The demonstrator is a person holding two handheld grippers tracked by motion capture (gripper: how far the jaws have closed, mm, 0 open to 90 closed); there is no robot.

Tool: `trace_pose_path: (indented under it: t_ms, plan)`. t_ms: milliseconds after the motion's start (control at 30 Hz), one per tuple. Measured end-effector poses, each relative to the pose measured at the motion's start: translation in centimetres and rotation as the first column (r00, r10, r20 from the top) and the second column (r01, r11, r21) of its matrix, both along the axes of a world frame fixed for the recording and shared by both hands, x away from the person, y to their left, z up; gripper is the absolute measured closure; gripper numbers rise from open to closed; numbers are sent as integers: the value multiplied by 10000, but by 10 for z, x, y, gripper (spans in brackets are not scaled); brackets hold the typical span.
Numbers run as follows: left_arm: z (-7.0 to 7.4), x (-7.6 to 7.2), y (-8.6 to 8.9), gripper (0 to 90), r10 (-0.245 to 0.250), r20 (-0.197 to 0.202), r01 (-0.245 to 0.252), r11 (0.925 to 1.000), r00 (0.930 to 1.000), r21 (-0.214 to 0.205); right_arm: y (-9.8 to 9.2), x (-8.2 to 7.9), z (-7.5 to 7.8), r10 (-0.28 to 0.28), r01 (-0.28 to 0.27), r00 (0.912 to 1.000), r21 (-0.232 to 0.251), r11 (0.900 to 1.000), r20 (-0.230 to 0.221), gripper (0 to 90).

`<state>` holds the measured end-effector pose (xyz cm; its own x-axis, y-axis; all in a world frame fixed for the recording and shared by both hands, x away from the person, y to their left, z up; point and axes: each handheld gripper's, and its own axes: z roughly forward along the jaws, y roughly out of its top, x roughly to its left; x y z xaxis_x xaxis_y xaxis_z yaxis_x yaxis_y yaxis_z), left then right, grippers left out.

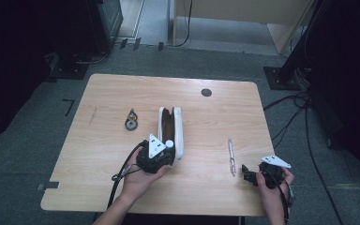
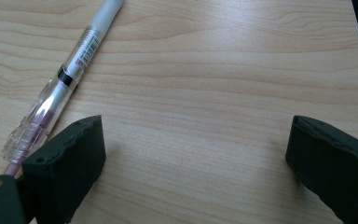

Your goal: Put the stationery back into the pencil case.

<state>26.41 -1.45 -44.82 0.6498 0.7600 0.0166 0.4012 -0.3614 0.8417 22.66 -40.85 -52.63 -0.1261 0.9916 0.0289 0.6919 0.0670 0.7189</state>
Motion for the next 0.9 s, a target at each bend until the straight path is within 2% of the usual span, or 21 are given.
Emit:
trace_pose_path:
  t_ms: [67, 233, 333, 400, 500, 533, 567, 600, 633, 667, 700, 733, 800, 867, 900]
  plan:
    - [0, -1, 0, 621, -11, 55, 11, 10000, 10000, 56, 0, 0, 0, -1, 1, 10000, -9, 10000, 2, 39]
    - [-1, -3, -1, 638, 5, 209, -13, 9994, 9998, 355, 0, 0, 0, 15, -15, 10000, -1, 10000, 7, 42]
    - [2, -3, 1, 618, 97, 239, -101, 9998, 9997, 177, 0, 0, 0, 16, -16, 10000, 0, 10000, 7, 42]
    - [6, -7, 4, 610, 11, 367, -8, 10000, 9993, -87, 0, 0, 0, 17, -17, 10000, 0, 10000, 8, 42]
    - [14, -16, 6, 611, 48, 610, -36, 9998, 9981, -186, 0, 0, 0, 17, -17, 10000, -2, 10000, 5, 42]
    - [17, -23, 9, 627, 193, 416, -173, 9987, 9989, -478, 0, 0, 0, 13, -13, 10000, -1, 10000, 6, 42]
    - [17, -23, 9, 656, 193, 416, -173, 9987, 9989, -478, 0, 0, 0, 13, -13, 10000, -1, 10000, 6, 42]
    - [17, -28, 10, 656, 224, 215, -209, 9974, 9995, -692, 0, 0, 0, 17, -17, 10000, -3, 10000, 7, 42]
    - [15, -33, 9, 683, 164, 144, -154, 9977, 9998, -660, 0, 0, 0, 16, -16, 10000, -3, 10000, 6, 42]
    - [12, -38, 6, 716, 293, 131, -288, 9988, 9995, -399, 0, 0, 0, 15, -15, 10000, -2, 10000, 7, 42]
    - [9, -42, 4, 783, 305, 10, -304, 9990, 9995, -326, 0, 0, 0, 15, -15, 10000, -2, 10000, 8, 42]
    - [7, -43, 4, 783, 424, -68, -426, 9985, 9991, -340, 0, 0, 0, 15, -15, 10000, -2, 10000, 8, 42]
    - [0, -43, 3, 846, 1014, -80, -1015, 9946, 9948, -224, 0, 0, 0, 17, -17, 10000, -4, 10000, 6, 42]
    - [-2, -40, 4, 863, 1296, -327, -1304, 9912, 9910, -227, 0, 0, 0, 19, -19, 10000, -7, 10000, 8, 42]
    - [-3, -39, 4, 863, 1438, -276, -1443, 9894, 9892, -137, 0, 0, 0, 19, -19, 10000, -7, 10000, 8, 42]
